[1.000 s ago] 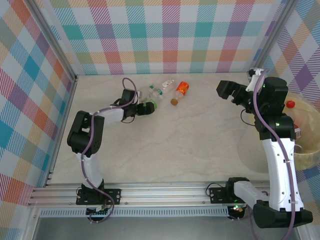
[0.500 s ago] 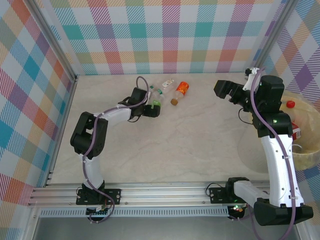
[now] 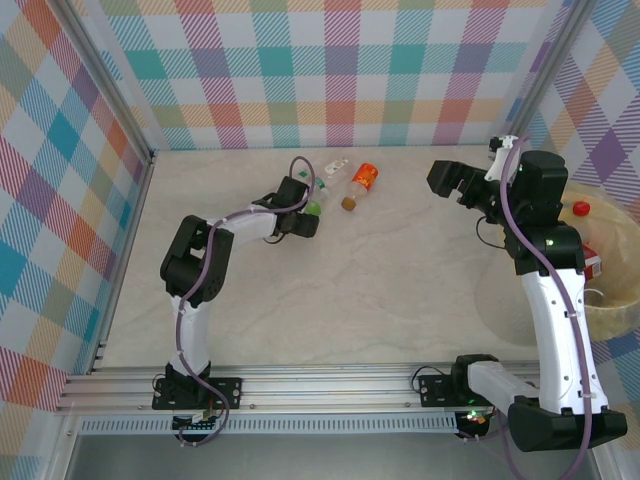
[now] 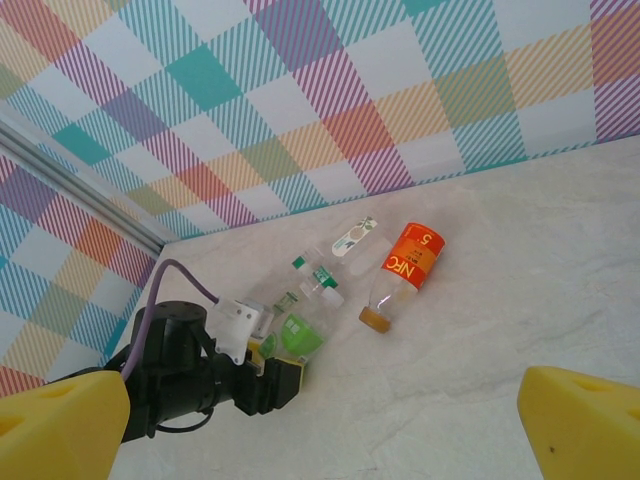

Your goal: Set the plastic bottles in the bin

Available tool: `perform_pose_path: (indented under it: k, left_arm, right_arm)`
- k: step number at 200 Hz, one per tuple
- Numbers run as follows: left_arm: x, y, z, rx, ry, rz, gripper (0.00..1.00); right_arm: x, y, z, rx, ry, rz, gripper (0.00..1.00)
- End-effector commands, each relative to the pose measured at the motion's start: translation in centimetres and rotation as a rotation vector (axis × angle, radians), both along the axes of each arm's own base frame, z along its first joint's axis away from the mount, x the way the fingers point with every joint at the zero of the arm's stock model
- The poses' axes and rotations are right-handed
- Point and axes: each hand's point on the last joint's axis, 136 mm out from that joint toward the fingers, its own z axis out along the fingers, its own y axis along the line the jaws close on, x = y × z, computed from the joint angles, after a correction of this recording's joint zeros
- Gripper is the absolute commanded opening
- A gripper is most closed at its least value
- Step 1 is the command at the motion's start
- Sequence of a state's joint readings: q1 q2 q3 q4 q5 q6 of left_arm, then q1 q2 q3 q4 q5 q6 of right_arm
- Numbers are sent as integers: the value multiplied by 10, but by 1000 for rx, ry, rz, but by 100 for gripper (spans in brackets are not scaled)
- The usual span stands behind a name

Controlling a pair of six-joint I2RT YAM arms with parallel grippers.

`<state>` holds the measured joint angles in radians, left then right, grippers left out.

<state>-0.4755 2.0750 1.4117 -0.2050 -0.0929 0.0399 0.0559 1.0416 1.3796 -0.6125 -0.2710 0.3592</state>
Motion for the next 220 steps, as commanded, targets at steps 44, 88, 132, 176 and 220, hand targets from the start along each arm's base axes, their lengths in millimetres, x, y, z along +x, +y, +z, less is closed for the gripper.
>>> perform_pose_path:
  k: [44,88,132,176,220]
  left_arm:
    - [-15,-15,47,-109,-69,-10,61]
    - [-49,-35,93,-271,-121,-57,53]
    - [-81,-67,147,-424,-183,-160,47]
    - [-108,-89,189,-511,-244,-258,46]
    - [-122,-102,209,-559,-258,-316,46]
  right_arm:
    - [16,19,-15,97,42,32,100]
    - [43,51,-57,266,193,62,100]
    - [61,98,-90,354,318,160,100]
    - [71,135,-99,421,367,268,100]
    - [73,163,-103,444,400,348,100]
